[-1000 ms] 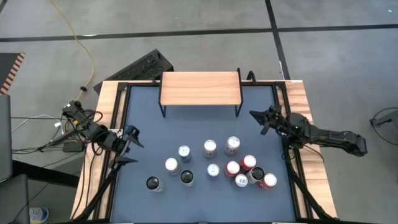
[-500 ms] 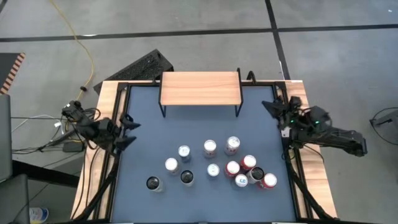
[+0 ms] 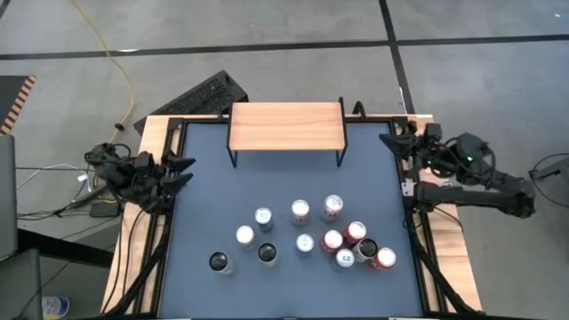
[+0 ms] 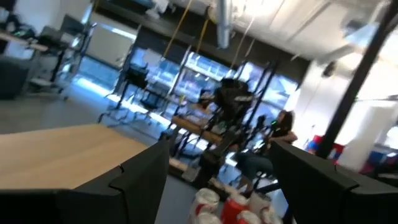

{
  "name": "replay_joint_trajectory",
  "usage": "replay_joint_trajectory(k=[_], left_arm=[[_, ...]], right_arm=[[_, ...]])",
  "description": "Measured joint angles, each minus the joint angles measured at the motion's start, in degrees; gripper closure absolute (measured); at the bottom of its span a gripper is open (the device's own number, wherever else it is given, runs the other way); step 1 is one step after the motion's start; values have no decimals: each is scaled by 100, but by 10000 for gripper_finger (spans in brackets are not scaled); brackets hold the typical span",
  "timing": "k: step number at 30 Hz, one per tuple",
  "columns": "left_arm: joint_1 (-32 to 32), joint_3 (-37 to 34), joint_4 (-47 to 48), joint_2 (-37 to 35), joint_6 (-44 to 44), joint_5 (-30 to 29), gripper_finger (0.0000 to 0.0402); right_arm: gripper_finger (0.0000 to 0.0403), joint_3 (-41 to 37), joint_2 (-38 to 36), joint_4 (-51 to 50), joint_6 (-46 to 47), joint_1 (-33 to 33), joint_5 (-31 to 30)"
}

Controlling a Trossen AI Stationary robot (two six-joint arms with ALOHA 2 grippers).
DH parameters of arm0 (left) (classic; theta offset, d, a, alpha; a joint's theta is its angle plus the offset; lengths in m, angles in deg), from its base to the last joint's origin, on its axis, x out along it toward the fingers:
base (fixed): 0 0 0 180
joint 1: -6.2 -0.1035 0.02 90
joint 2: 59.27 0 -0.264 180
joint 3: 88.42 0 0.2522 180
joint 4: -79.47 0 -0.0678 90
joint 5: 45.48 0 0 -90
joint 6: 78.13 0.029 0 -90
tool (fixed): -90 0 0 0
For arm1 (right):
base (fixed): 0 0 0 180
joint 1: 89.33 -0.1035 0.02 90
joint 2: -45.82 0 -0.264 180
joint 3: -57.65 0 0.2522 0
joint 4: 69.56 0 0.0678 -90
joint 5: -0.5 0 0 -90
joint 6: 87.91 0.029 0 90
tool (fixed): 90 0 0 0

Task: Place canned beverage on shelf
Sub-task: Put the bottom left black soda on the shelf

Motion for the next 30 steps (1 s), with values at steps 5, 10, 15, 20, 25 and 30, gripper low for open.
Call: replay_joint_trajectory(k=[5,10,15,20,25,30], left_arm=[[2,785,1388,762,-751,8,132],[4,2007,2925,2344,-1226,616,132],[5,3469,4696,4272,-1713,1300,132],[4,4712,5616,5890,-1690,2112,123],[4,6194,7441,6959,-2639,3215,102],[4,7455,8645,7706,-3277,3663,97]], right_arm=[[403,655,794,-961,-571,-84,-43],[403,950,1291,-1649,-1497,-81,-178],[391,976,1508,-1716,-1915,-129,-178],[319,980,1711,-1844,-2110,-276,-178],[222,979,1786,-1822,-2236,-462,-176],[161,980,1786,-1802,-2246,-638,-172]])
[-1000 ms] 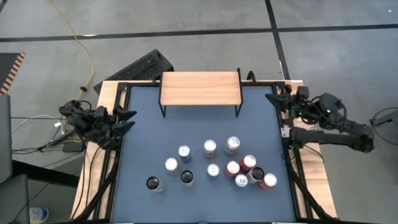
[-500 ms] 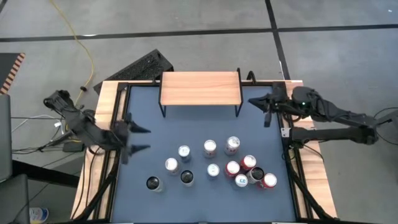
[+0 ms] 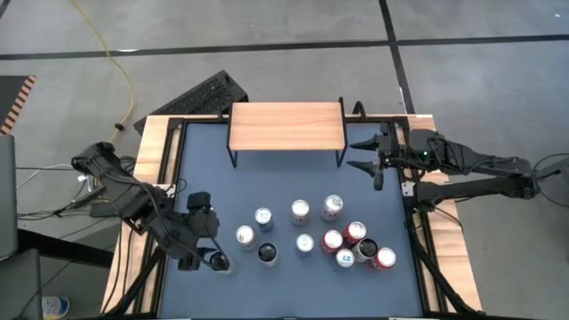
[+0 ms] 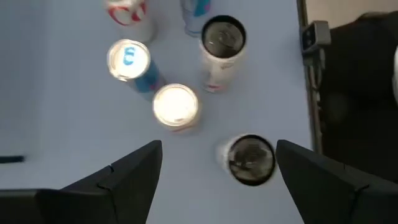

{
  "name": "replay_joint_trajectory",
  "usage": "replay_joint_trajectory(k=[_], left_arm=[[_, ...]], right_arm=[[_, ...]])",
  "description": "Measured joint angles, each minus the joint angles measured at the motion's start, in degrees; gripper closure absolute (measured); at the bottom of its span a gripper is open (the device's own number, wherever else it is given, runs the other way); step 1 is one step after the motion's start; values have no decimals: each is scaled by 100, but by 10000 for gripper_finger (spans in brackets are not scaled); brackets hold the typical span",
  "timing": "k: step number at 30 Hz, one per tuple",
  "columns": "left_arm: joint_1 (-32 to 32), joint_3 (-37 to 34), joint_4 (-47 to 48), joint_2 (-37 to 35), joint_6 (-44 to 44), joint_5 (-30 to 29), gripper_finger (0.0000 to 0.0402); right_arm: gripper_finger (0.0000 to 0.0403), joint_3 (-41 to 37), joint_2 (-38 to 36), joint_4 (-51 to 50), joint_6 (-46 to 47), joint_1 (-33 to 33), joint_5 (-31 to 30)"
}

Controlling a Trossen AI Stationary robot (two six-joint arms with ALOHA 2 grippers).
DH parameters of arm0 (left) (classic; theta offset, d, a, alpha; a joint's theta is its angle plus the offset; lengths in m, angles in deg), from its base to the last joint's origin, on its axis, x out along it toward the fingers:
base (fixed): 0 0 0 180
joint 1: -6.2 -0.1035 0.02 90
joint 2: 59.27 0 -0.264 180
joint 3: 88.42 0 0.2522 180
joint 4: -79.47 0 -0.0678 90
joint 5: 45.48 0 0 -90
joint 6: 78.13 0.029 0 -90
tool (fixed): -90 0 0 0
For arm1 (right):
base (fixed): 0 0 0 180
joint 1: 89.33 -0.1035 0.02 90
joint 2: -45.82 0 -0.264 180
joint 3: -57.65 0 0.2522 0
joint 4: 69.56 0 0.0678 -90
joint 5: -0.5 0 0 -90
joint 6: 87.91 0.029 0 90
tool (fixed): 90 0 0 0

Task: Place canned beverage on shelf
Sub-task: Put the bottom left black soda on the shelf

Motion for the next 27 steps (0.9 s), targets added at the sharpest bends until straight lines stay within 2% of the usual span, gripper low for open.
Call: replay_joint_trajectory(k=[3,9,19,23,27], left_arm=[[0,269,87,401,46,324,97],[-121,294,80,816,-64,941,97],[-9,294,148,796,-98,762,97],[246,73,73,797,-162,396,97],[588,-207,-55,798,-579,71,97]], right_arm=[[151,1,0,-66,1,-74,0],[150,1,78,-122,1,-112,0],[149,3,428,-116,40,-97,2],[149,3,815,47,182,-157,3],[149,3,1220,66,40,-264,5]])
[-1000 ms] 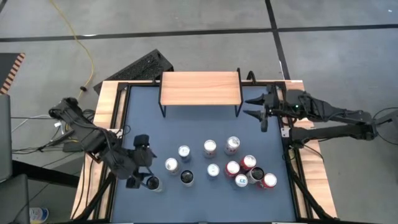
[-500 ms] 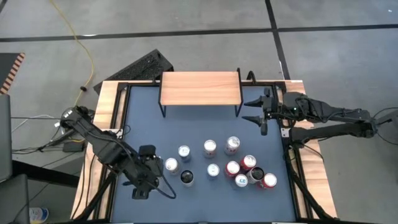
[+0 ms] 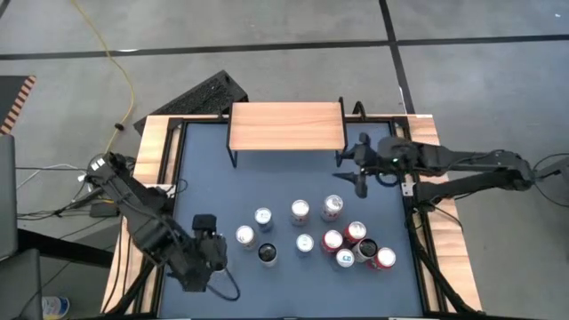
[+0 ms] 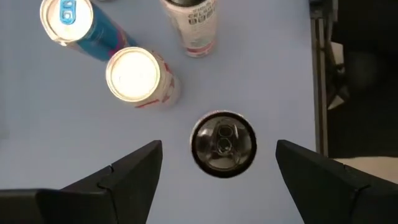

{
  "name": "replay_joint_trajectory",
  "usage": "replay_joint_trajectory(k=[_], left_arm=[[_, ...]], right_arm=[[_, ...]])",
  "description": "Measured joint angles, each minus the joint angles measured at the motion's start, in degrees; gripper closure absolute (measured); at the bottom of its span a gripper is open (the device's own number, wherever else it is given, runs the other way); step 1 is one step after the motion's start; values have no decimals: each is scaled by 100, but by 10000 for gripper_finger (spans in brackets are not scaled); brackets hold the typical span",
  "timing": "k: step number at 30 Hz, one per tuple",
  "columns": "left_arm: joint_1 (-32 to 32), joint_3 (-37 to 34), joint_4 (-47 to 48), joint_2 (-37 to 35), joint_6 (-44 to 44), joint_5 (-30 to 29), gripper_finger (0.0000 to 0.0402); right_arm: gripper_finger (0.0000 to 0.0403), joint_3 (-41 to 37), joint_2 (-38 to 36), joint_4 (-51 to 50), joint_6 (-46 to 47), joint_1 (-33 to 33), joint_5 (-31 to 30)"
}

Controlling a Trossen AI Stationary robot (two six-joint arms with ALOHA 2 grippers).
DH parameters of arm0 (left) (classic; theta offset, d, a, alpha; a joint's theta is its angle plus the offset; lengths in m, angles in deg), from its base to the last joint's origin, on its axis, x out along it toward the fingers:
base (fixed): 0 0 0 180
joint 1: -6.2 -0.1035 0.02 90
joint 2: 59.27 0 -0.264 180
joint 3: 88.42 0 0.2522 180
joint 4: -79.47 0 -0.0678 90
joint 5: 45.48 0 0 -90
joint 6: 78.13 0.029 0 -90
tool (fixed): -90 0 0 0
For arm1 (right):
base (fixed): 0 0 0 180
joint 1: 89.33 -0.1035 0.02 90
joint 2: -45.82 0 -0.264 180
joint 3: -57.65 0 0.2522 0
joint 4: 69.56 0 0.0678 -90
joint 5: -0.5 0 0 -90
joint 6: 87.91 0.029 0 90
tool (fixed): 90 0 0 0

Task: Place canned beverage on shelf
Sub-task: Put the bottom left black soda on the shelf

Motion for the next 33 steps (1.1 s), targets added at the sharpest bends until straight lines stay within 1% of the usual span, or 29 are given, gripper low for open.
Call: replay_joint_trajectory(k=[4,7,11,14,19,25,28,30,33], left_arm=[[206,-108,-165,9,-131,-268,97],[240,-237,-272,-7,-248,-308,97],[508,-636,-497,-9,-604,-641,97],[729,-810,-509,-17,-946,-748,97],[880,-824,-513,-22,-1086,-878,97],[967,-824,-175,-22,-1081,-1167,97],[1092,-824,-164,-22,-1196,-1309,97],[1226,-824,-106,-22,-1380,-1432,97],[1406,-824,97,-22,-1753,-1577,97]], right_arm=[[149,-1,351,66,4,-108,2],[149,-2,574,126,6,-214,2],[149,-2,826,153,4,-360,2],[149,-2,964,257,4,-433,2],[149,-2,1123,492,4,-515,2],[149,-2,1134,684,9,-546,3],[149,0,1134,1137,11,-633,-2],[149,144,1156,1378,4,-754,-104],[149,796,1595,1523,-251,-1006,-316]])
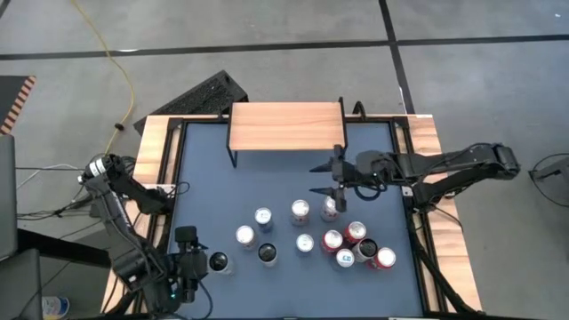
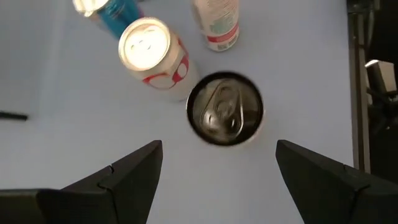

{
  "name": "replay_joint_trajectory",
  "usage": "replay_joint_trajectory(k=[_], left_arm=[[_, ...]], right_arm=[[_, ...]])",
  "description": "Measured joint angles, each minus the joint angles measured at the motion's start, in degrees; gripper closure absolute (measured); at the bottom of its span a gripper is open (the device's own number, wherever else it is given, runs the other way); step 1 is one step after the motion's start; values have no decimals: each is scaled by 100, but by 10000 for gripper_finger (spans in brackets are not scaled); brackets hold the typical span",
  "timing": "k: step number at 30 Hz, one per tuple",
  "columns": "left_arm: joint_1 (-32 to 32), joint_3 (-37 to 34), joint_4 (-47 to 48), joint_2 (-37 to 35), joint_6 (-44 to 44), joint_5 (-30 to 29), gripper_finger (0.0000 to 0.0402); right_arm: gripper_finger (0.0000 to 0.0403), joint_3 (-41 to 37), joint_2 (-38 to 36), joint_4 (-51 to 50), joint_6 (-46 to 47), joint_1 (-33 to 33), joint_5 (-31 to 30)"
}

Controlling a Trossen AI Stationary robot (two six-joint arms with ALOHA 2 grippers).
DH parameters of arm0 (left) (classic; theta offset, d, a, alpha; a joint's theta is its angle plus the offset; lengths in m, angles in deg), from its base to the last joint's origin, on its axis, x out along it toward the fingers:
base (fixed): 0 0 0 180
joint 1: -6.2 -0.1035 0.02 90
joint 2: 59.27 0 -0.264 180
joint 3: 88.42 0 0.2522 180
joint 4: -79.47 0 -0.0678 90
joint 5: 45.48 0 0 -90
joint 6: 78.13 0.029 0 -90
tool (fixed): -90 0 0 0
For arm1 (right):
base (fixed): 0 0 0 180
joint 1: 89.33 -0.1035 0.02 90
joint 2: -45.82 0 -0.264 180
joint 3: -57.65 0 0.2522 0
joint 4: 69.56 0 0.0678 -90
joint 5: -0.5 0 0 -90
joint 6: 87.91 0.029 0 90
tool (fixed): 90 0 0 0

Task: Place canned beverage on shelf
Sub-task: Put the bottom left black soda on the shelf

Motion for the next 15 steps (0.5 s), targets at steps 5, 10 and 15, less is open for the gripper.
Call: replay_joint_trajectory(k=[5,10,15], left_arm=[[117,0,270,-2,-628,-251,97],[117,0,342,-1,-758,-236,97],[349,-207,116,9,-779,-358,97]], right_arm=[[149,1677,1212,-1029,-371,-389,-355],[149,3185,2398,-2043,-643,-693,-425],[149,4114,3292,-2274,-1215,-1072,-421]])
